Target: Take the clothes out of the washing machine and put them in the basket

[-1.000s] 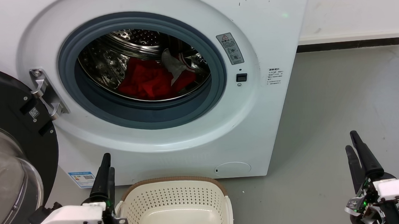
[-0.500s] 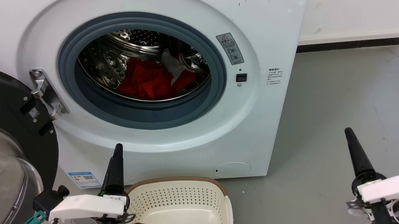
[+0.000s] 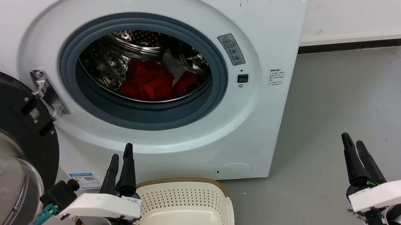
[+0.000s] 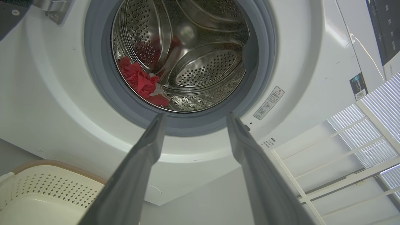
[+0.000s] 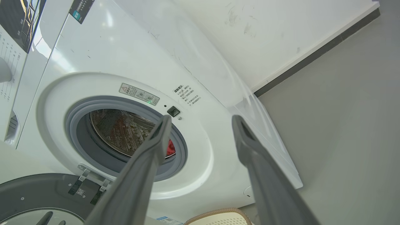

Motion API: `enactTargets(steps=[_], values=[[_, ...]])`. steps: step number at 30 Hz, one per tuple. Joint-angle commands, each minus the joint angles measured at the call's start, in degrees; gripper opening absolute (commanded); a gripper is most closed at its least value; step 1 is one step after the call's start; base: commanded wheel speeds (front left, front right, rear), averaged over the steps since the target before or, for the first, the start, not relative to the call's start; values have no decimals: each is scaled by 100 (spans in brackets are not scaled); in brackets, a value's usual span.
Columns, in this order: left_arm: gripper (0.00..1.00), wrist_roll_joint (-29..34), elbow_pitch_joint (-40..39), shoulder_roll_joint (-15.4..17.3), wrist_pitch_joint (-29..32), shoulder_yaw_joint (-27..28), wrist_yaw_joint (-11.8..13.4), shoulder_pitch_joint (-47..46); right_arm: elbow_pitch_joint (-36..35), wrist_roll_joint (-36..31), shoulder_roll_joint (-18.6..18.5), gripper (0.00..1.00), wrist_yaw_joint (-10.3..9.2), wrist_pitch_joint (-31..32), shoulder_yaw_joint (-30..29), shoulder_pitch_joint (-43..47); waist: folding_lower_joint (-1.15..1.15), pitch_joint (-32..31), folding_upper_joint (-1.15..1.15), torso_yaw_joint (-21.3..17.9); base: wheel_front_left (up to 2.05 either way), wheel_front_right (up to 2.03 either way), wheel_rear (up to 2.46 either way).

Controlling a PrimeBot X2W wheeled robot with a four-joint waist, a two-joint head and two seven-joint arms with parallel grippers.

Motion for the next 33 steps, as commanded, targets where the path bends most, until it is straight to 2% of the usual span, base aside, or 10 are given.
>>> enactTargets(steps=[1,17,33], values=[[100,265,-100,12,-74,-46,9,-155,-102,-273,-7,100,0,-77,19,-37,0,1,0,5,0,0,0],[100,1505,-137,12,-354,-207,24,-191,-124,-1535,-6,100,0,-360,39,46,0,12,0,19,0,0,0],[100,2451,-174,11,-584,-334,72,-188,-142,-2495,-4,100,0,-573,71,121,0,-4,0,17,0,0,0]])
